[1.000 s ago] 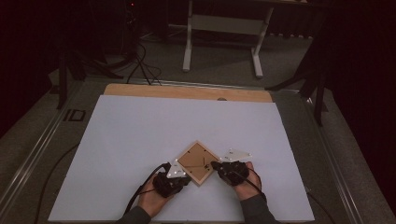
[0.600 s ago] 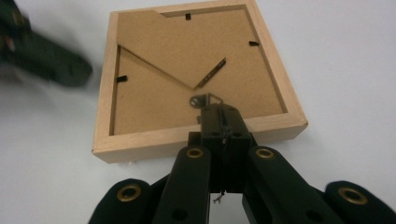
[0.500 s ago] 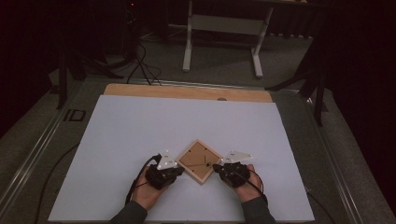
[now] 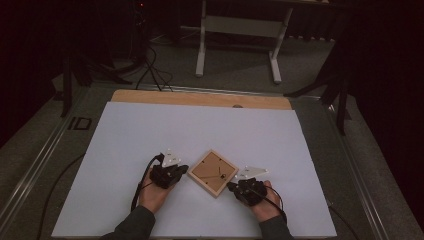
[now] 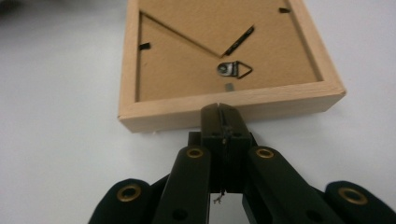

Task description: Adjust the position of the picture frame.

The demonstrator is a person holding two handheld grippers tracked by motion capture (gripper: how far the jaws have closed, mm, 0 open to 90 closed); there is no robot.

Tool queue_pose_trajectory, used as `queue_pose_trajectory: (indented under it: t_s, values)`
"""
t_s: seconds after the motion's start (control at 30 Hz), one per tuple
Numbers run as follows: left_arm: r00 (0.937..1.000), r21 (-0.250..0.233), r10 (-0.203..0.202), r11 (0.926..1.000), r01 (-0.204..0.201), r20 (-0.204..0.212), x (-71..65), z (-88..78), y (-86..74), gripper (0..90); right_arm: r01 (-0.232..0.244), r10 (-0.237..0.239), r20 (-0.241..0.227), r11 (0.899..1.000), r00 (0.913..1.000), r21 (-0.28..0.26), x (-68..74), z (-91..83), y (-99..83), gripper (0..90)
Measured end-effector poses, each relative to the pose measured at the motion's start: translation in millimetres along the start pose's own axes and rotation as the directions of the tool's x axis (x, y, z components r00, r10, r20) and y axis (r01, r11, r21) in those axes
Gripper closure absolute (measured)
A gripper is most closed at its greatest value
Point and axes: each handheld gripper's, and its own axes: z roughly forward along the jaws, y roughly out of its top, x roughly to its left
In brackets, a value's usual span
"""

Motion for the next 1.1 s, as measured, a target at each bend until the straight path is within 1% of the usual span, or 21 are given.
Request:
queue_pose_trajectory:
  t_s: [0.07,0.17,0.23,0.3,0.37,0.4,0.47,0.53,0.6,0.67,0.73,0.77,0.83,0.97,1.1]
  values:
    - [1.0000,0.018,0.004,0.9998,-0.004,-0.006,1.2,3.8,-0.7,89.6,0.003,-0.003,-0.004,1.000,1.0000,0.005,0.8,-0.1,-0.5,90.0]
    - [1.0000,0.021,0.007,0.9997,-0.007,0.004,-0.5,5.6,-0.8,89.6,0.002,-0.002,-0.010,1.000,1.0000,0.018,1.0,0.5,-1.4,89.9]
    - [0.9997,0.021,0.020,0.9996,-0.020,0.012,-2.3,5.9,-0.4,89.6,0.011,-0.010,-0.015,1.000,0.9998,0.029,2.7,1.8,-1.9,89.9]
    - [0.9997,0.025,0.023,0.9994,-0.023,0.004,-3.3,6.2,-0.4,89.6,0.027,-0.026,-0.022,0.999,0.9994,0.038,5.6,2.7,-1.4,89.9]
    - [0.9998,0.029,0.018,0.9994,-0.019,0.006,-2.7,5.8,-0.9,89.6,0.052,-0.051,-0.011,0.998,0.9986,0.048,8.1,4.1,-1.0,89.9]
    - [0.9998,0.030,0.018,0.9994,-0.018,0.002,-2.6,5.4,-1.0,89.7,0.052,-0.052,-0.008,0.998,0.9986,0.047,8.5,4.6,-0.8,89.9]
    - [0.9999,0.031,0.013,0.9995,-0.013,-0.004,-2.4,4.5,-1.5,89.7,0.045,-0.045,-0.006,0.998,0.9990,0.045,7.8,5.6,-0.1,89.9]
    - [0.9999,0.031,0.000,0.9995,0.001,-0.011,-2.1,2.8,-2.7,89.7,0.042,-0.042,0.000,0.998,0.9991,0.040,6.2,7.9,1.5,90.0]
    - [0.9997,0.033,-0.007,0.9994,0.008,-0.024,-1.4,0.5,-4.0,89.8,0.032,-0.032,0.009,0.999,0.9995,0.033,4.5,11.1,3.8,90.0]
    - [0.9995,0.033,-0.014,0.9993,0.015,-0.028,0.2,-2.0,-6.1,89.8,0.020,-0.020,0.018,0.999,0.9996,0.025,2.1,15.2,6.8,90.0]
    - [0.9992,0.031,-0.028,0.9991,0.029,-0.030,1.3,-4.0,-7.9,89.8,0.027,-0.027,0.046,1.000,0.9986,0.016,0.5,19.8,10.6,90.0]
    - [0.9991,0.033,-0.028,0.9990,0.029,-0.033,1.6,-5.0,-8.4,89.8,0.032,-0.033,0.061,0.999,0.9976,0.011,-0.1,22.2,12.6,90.0]
    - [0.9989,0.033,-0.026,0.9991,0.027,-0.040,1.3,-6.4,-9.3,89.8,0.034,-0.035,0.078,0.999,0.9964,0.007,-1.1,25.8,15.7,90.0]
    - [0.9987,0.035,-0.026,0.9990,0.028,-0.044,0.4,-8.8,-11.2,89.8,0.033,-0.034,0.089,0.999,0.9955,0.008,-3.5,29.4,19.7,90.0]
    - [0.9981,0.031,-0.034,0.9989,0.035,-0.051,-0.1,-10.8,-13.4,89.8,0.039,-0.040,0.091,0.999,0.9951,0.008,-6.9,33.2,24.2,90.0]
